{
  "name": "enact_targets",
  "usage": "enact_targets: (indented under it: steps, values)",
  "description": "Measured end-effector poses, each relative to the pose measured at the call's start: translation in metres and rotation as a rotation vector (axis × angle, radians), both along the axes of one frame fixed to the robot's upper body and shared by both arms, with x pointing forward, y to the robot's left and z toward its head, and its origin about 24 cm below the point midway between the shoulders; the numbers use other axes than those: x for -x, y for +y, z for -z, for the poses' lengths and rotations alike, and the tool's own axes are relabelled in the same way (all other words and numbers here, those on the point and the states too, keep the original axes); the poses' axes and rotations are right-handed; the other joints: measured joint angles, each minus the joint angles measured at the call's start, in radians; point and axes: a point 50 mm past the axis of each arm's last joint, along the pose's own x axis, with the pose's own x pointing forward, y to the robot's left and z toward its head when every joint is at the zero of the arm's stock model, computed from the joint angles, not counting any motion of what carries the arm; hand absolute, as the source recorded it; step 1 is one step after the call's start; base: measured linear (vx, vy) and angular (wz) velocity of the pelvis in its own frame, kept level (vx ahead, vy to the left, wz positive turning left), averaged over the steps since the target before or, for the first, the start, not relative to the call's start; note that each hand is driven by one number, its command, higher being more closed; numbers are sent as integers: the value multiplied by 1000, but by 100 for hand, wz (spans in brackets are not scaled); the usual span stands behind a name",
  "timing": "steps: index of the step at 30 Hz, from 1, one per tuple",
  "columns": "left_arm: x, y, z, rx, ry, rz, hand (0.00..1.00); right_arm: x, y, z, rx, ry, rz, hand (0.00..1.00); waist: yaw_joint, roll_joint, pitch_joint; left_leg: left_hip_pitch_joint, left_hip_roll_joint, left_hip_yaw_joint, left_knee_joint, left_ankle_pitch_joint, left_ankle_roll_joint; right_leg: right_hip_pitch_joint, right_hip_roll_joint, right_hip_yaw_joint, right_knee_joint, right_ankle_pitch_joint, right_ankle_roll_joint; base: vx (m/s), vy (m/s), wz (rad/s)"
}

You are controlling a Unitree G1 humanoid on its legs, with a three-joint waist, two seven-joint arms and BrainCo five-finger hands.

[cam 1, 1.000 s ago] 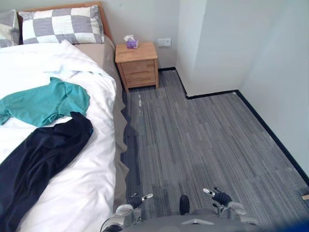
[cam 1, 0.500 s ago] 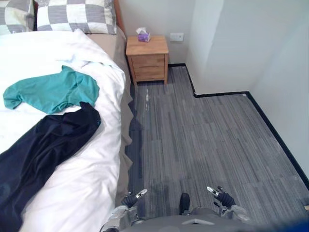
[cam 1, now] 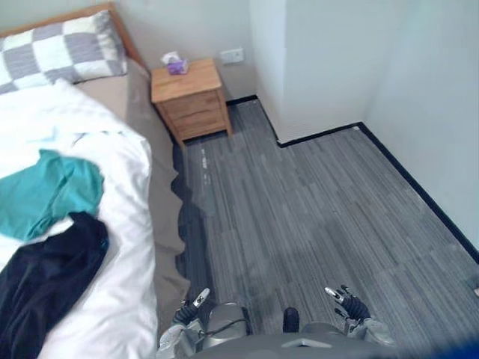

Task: Tidy the bed and pick cloth on bed and put in laundry

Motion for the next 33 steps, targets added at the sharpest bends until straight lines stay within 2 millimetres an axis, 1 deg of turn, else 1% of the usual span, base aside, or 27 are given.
enact_targets:
  steps: [3,5,6,7,8,9,11,12,13,14,15,16,19,20,21,22,23,24,25,26,27,28,29,30,31,32,33]
  values:
    - [-1,-3,-1,22,-19,-33,0,2,1,-1,15,-10,6,0,4,1,-2,-27,-5,68,-148,84,27,15,-24,-13,-1,-45,27,287,100,7]
    - [2,-1,-2,19,-52,-65,0,3,1,-2,36,-14,15,0,9,4,-5,-30,3,112,-239,140,56,21,-45,-20,37,-113,66,432,140,10]
    - [4,0,-3,18,-64,-73,0,4,1,-2,43,-12,16,0,11,1,-6,-26,3,124,-240,165,67,18,-54,-20,63,-138,76,505,176,4]
    - [7,3,-4,16,-84,-84,0,7,5,0,50,4,10,0,21,-9,-31,-17,-20,149,-232,170,110,-5,-92,-27,153,-196,111,568,170,-1]
    - [10,6,-5,8,-96,-71,0,10,5,1,59,19,1,0,26,-34,-46,-14,-49,159,-221,125,117,-75,-133,-39,329,-242,137,686,191,11]
    - [14,12,-6,-9,-99,-63,0,8,4,0,67,5,7,0,26,-42,-45,3,-73,140,-216,97,128,-163,-182,-70,559,-229,145,578,149,16]
    - [26,15,-3,-14,-79,-44,0,5,1,-2,79,-14,23,0,17,-54,-36,63,-106,119,-228,65,134,-254,-239,-97,834,-166,142,570,114,51]
    - [37,16,-1,-14,-52,-26,0,3,-1,-4,91,-27,35,0,-1,-44,-28,125,-120,82,-242,43,133,-284,-274,-120,985,-160,148,575,51,76]
    - [44,15,0,-15,-37,-19,0,2,-1,-4,95,-31,33,0,-3,-36,-23,156,-121,68,-251,39,135,-294,-282,-135,1030,-162,146,562,-15,82]
    - [54,14,2,-15,-16,-17,0,1,-3,-5,107,-36,29,0,-2,-31,-19,230,-120,29,-294,39,135,-316,-283,-162,1071,-181,126,546,-56,79]
    - [61,14,2,-13,-13,-13,0,0,-4,-6,122,-45,27,0,-3,-25,-18,287,-114,-3,-334,39,135,-342,-283,-192,1056,-201,111,529,-76,80]
    - [62,13,2,-5,-16,-11,0,-1,-5,-7,127,-49,31,0,-3,-25,-18,308,-112,-15,-350,39,134,-364,-284,-204,1030,-211,115,498,-126,94]
    - [64,9,2,30,-30,-32,0,-12,-5,-11,147,-75,37,0,-26,-21,-13,357,-86,-97,-381,36,129,-467,-262,-223,769,-217,114,454,-235,94]
    - [63,6,3,45,-37,-36,0,-17,-7,-14,160,-93,33,0,-37,-8,-6,374,-62,-132,-381,29,118,-497,-234,-210,639,-180,114,544,-432,93]
    - [63,5,3,55,-44,-36,0,-21,-6,-16,172,-104,28,0,-43,-6,-4,392,-43,-162,-382,22,105,-524,-209,-173,510,-112,116,555,-471,91]
    - [64,5,3,55,-45,-36,0,-21,-6,-16,175,-107,24,0,-44,-8,-4,403,-37,-173,-382,16,96,-532,-202,-153,448,-74,119,589,-542,87]
    - [64,7,2,52,-49,-36,0,-22,-5,-16,175,-109,23,0,-47,-13,-3,428,-34,-194,-383,2,72,-537,-199,-120,372,15,127,506,-474,79]
    - [67,-2,5,82,-36,-40,0,-30,-10,-20,203,-122,-3,0,-49,24,-5,455,2,-225,-385,-2,44,-533,-180,-118,456,23,98,500,-456,65]
    - [67,-6,5,100,-46,-41,0,-32,-11,-21,212,-126,-5,0,-46,30,-5,461,8,-225,-383,21,14,-551,-182,-117,512,-10,78,458,-445,50]
    - [70,-8,5,108,-51,-53,0,-35,-11,-22,215,-134,0,0,-51,28,-5,471,2,-243,-378,70,-15,-573,-215,-126,622,-99,67,353,-363,32]
    - [70,-10,6,114,-51,-55,0,-36,-11,-23,222,-137,-6,0,-54,30,-5,478,3,-249,-376,93,-25,-572,-224,-135,658,-134,57,445,-463,37]
    - [71,-12,6,119,-42,-53,0,-36,-13,-22,234,-126,-18,0,-52,42,-12,475,16,-254,-342,138,-37,-558,-224,-150,691,-187,39,461,-459,29]
    - [72,-15,7,126,-36,-71,0,-34,-15,-21,242,-103,-37,0,-52,55,-17,430,38,-276,-230,193,-48,-511,-212,-171,670,-220,27,454,-462,22]
    - [72,-16,7,130,-37,-77,0,-32,-15,-19,241,-83,-41,0,-50,52,-14,395,48,-292,-149,225,-53,-480,-203,-176,643,-228,22,429,-441,23]
    - [73,-17,7,133,-39,-84,0,-29,-13,-16,241,-53,-49,0,-47,62,-11,298,81,-308,90,225,-67,-392,-175,-196,568,-235,20,472,-440,17]
    - [75,-16,7,134,-39,-91,0,-25,-10,-12,240,-22,-71,0,-47,61,-8,223,101,-288,272,166,-64,-298,-161,-220,498,-232,15,465,-405,22]
    - [76,-15,7,133,-43,-94,0,-22,-9,-11,238,-8,-76,0,-47,58,-8,190,107,-269,330,145,-62,-250,-158,-229,467,-232,15,376,-299,19]
